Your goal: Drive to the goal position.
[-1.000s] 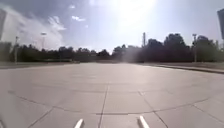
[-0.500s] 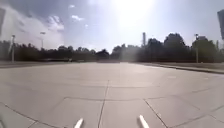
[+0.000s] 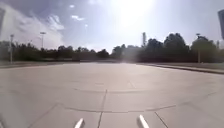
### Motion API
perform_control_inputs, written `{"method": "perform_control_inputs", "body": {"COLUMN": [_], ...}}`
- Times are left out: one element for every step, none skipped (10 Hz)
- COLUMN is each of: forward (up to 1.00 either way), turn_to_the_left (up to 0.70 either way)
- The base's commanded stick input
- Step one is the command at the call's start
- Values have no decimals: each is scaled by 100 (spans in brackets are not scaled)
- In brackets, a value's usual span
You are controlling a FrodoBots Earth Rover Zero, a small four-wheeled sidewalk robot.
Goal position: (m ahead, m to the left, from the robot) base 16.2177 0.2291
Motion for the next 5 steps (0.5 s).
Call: {"method": "perform_control_inputs", "body": {"forward": [70,70,70,70,70], "turn_to_the_left": [0,0,0,0,0]}}
